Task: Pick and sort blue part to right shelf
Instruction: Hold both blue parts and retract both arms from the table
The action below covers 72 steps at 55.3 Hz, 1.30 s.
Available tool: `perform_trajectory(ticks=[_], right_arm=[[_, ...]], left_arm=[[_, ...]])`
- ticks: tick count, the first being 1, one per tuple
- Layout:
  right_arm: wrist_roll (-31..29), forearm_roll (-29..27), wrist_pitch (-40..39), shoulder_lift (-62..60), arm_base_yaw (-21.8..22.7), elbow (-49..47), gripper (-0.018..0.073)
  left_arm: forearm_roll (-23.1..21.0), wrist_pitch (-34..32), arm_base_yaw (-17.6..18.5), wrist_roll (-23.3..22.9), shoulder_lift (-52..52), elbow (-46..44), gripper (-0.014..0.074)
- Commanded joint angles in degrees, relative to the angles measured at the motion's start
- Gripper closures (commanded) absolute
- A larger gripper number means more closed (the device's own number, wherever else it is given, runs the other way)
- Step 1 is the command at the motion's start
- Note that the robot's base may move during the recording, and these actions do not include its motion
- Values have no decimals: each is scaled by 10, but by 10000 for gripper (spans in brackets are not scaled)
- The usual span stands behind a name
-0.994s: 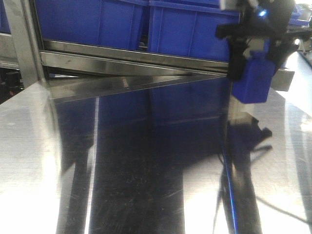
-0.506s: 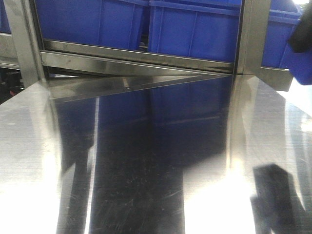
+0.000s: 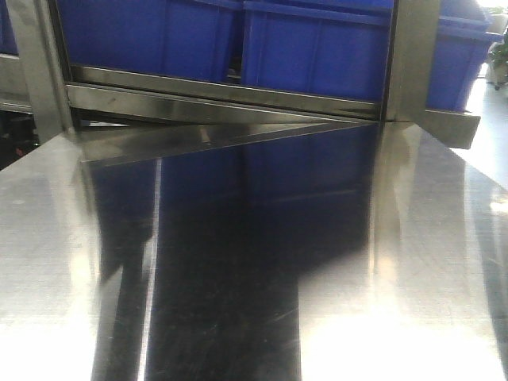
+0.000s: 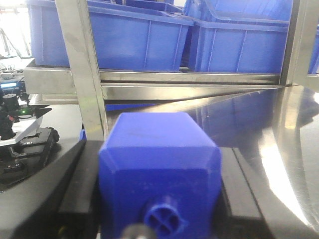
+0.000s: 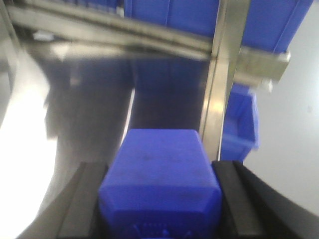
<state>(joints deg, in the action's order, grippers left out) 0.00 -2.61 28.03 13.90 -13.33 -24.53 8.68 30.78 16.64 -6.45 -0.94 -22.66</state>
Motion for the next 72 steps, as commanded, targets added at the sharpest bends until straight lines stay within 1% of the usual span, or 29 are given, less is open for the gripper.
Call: perform_trajectory(ticks=[1, 6, 20, 72], right_arm=[[-4, 20, -67, -43, 1, -10, 410], [-4, 26, -81, -62, 1, -10, 410], [-4, 26, -131, -62, 1, -10, 410], [-4, 26, -129, -62, 1, -9, 410]], left_arm=[[3, -49, 4, -3, -7, -15, 314], [3, -49, 4, -3, -7, -15, 314], [3, -49, 4, -3, -7, -15, 314], [3, -49, 4, -3, -7, -15, 314]])
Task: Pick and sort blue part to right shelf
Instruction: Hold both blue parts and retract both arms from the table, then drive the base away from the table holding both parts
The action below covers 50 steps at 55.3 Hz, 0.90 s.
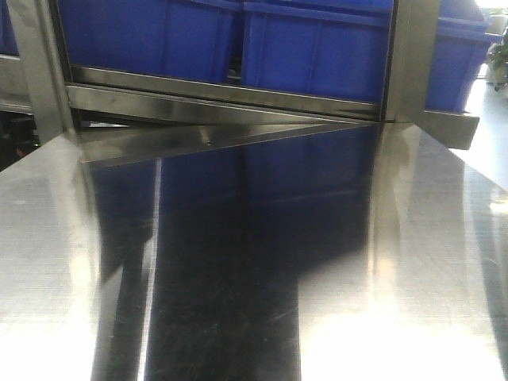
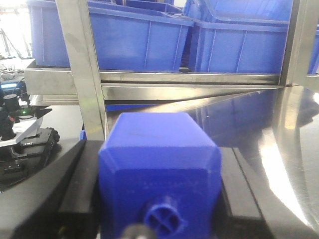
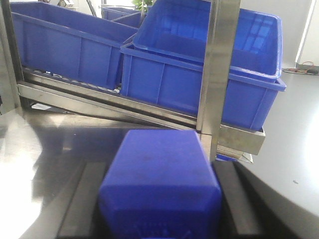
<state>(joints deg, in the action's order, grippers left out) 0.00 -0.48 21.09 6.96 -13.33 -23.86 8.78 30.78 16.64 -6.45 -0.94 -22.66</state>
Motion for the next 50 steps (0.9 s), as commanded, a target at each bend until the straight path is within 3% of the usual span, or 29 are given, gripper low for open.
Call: perform_trajectory(ticks=[1, 50], right_arm=[[-4, 5, -59, 7, 1, -16, 410], [-4, 5, -59, 9, 1, -16, 410]], left_arm=[[1, -49, 4, -3, -7, -15, 314], [-1, -48, 4, -3, -10, -15, 314]])
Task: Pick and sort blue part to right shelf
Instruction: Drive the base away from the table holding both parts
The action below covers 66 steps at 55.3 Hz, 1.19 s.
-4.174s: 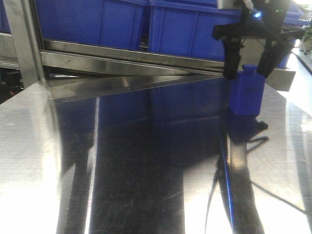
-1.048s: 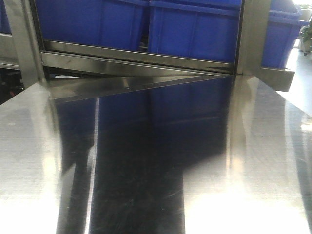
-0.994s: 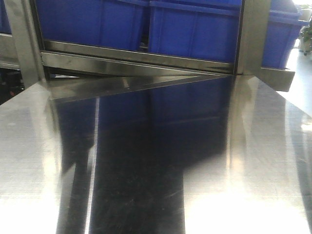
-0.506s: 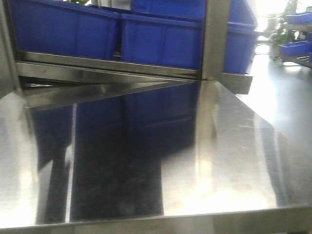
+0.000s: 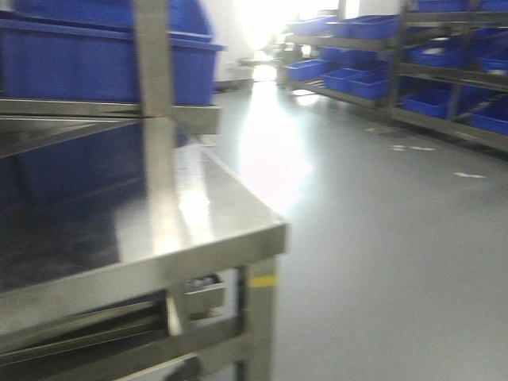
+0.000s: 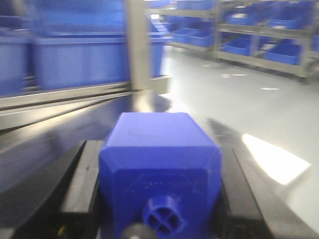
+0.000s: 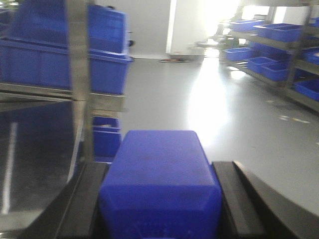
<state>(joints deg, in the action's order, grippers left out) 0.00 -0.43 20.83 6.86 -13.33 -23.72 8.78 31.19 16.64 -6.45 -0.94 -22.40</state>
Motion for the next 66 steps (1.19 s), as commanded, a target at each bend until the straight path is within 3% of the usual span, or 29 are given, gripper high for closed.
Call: perform_trajectory(ticks=[1, 66], right_arm=[[-4, 4, -57, 10, 1, -17, 410], [-4, 4, -57, 10, 1, -17, 410]], left_arm=[[-1, -52, 4, -3, -10, -17, 314], [-1, -52, 4, -3, -10, -17, 314]])
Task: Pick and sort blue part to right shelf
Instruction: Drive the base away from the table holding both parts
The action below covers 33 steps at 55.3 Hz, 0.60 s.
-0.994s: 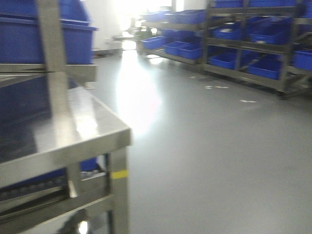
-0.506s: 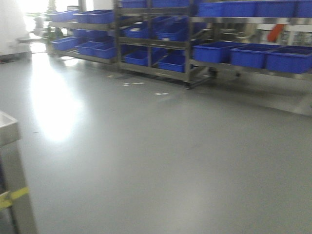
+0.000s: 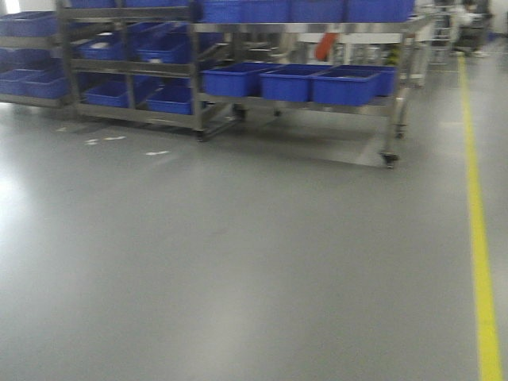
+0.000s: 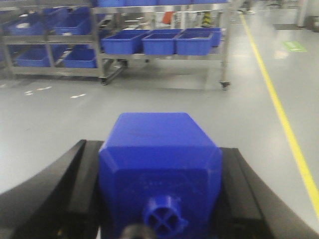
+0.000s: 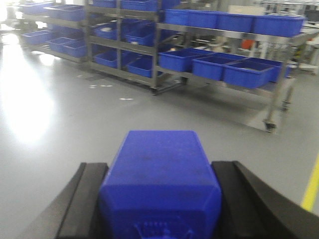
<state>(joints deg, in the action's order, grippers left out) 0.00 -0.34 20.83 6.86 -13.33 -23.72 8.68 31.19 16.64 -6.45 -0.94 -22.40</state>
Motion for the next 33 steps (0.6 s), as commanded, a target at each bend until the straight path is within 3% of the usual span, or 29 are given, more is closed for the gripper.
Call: perform_trajectory(ticks=[1, 33], right_arm=[[-4, 3, -57, 10, 1, -17, 410], [-4, 3, -57, 10, 1, -17, 410]], left_arm=[[0, -52, 4, -3, -10, -17, 314], [0, -52, 4, -3, -10, -17, 314]])
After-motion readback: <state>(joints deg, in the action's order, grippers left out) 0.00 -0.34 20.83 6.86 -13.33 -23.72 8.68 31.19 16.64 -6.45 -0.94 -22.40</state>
